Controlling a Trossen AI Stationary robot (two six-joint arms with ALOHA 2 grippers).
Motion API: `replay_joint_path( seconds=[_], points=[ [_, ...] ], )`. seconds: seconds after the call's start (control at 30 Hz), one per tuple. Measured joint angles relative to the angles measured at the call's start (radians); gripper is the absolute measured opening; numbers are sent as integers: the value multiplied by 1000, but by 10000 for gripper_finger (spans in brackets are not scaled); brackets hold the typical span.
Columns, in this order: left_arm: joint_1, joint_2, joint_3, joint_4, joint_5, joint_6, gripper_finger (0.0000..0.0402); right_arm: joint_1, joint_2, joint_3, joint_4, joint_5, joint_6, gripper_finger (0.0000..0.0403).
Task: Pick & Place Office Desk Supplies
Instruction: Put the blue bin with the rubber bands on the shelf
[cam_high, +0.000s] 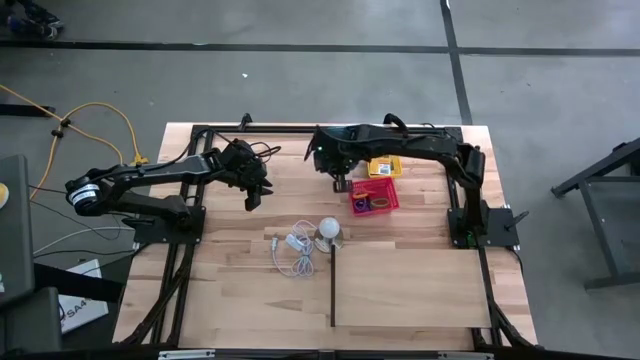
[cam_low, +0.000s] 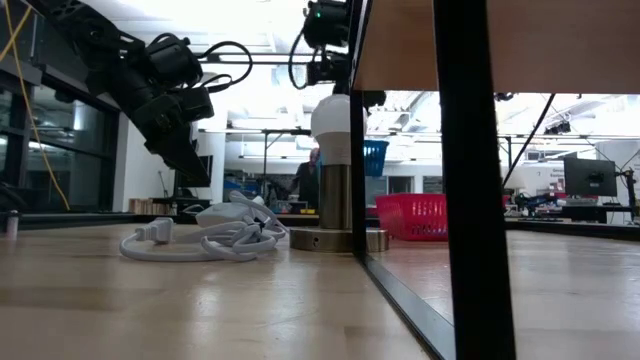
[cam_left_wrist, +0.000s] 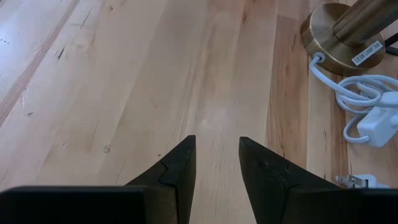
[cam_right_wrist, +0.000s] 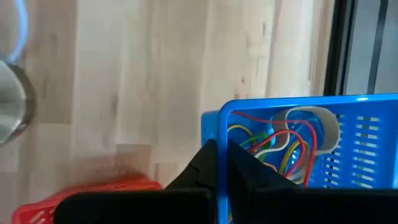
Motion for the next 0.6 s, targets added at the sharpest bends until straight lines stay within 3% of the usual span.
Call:
replay_joint_path(
  seconds=[0.3,0.6],
  points=[
    [0,0,0,0,0,0,118,48,-16,4,-43,24,58,3],
    [0,0,0,4,0,0,118,104,-113,4,-133,72,187,3]
  ],
)
